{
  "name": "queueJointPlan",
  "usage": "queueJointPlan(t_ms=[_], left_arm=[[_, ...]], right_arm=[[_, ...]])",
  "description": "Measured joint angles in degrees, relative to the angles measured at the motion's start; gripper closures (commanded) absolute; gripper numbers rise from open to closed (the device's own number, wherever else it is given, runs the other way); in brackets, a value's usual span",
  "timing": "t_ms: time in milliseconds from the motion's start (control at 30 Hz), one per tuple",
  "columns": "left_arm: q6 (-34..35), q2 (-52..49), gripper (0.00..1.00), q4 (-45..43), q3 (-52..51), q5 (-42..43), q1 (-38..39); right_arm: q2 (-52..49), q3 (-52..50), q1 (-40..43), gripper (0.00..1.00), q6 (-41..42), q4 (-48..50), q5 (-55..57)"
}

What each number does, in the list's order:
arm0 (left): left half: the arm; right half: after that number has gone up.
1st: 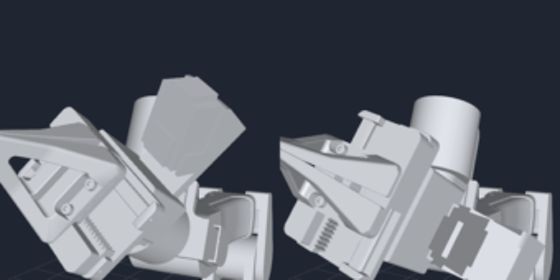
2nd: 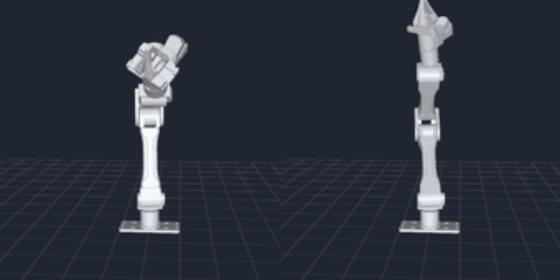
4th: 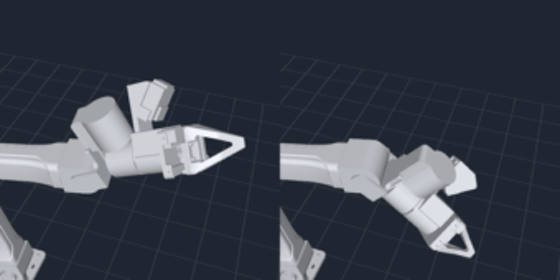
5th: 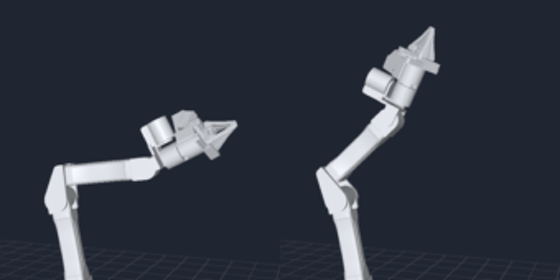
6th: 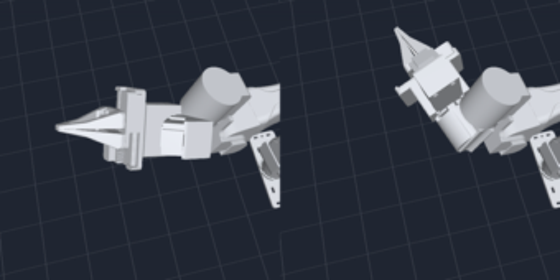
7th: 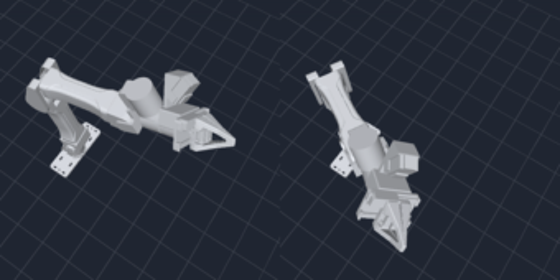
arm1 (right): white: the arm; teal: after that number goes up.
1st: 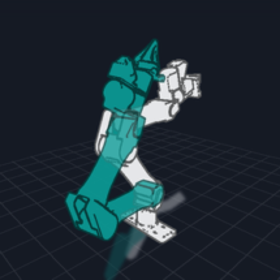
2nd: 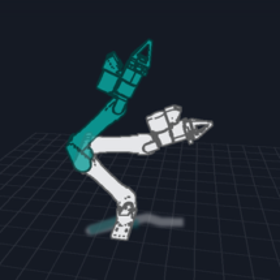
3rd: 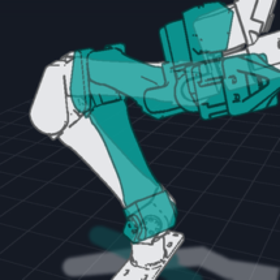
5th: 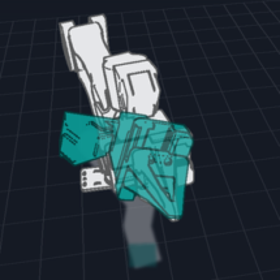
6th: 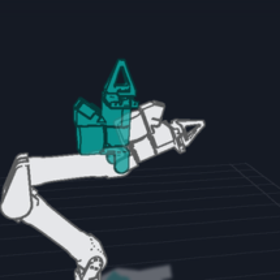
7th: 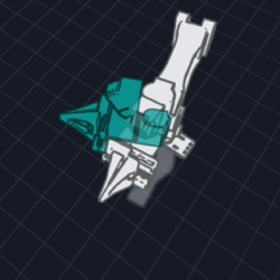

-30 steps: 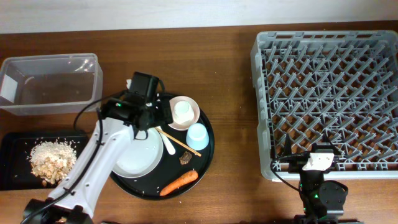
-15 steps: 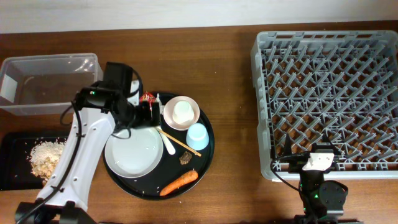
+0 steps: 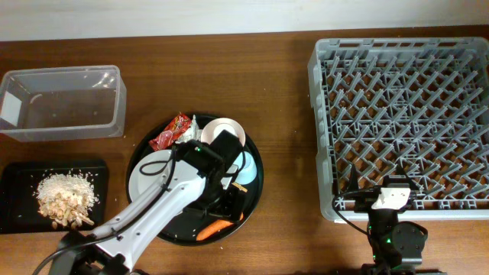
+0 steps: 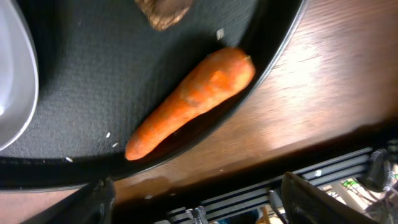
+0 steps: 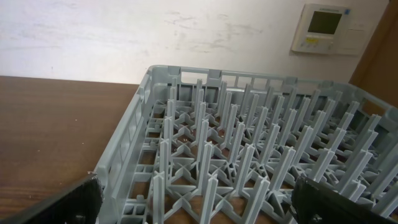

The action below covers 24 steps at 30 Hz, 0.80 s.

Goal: Sort waste into correct bins and load items into the dishwasher rack
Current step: 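Grasp the orange carrot with the left gripper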

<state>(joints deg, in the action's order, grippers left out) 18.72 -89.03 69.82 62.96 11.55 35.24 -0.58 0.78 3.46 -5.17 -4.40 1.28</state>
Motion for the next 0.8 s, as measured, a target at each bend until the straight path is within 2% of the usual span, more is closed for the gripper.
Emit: queueJointPlan(t_ms=[233,267,367,733,800], left_arm=[[0.85,-0.07,0.21,-5.07,-9.53,-1.05,0.0],[0.87,-0.09,0.21,-9.49,-10.95,-1.46,0.0],[1.03,-0.28,0.21,-13.92,-13.16,-3.56,0.0],[1.03,-0.33,0.21,-19.21,-14.99,-5.51,1.31],[1.03,-0.33,0.25,-20.61,-16.04,-5.88,2.47]], right_arm=[[0.0,0.0,0.0,0.01,0.02,0.0,0.0],[0.0,0.0,0.0,0.01,-0.02,0.0,0.0],[0.0,0.0,0.0,0.01,-0.02,0.0,0.0],[0.0,0.0,0.0,0.01,-0.04,0.0,0.02],[0.0,0.0,0.0,0.01,0.0,0.02,0.02]])
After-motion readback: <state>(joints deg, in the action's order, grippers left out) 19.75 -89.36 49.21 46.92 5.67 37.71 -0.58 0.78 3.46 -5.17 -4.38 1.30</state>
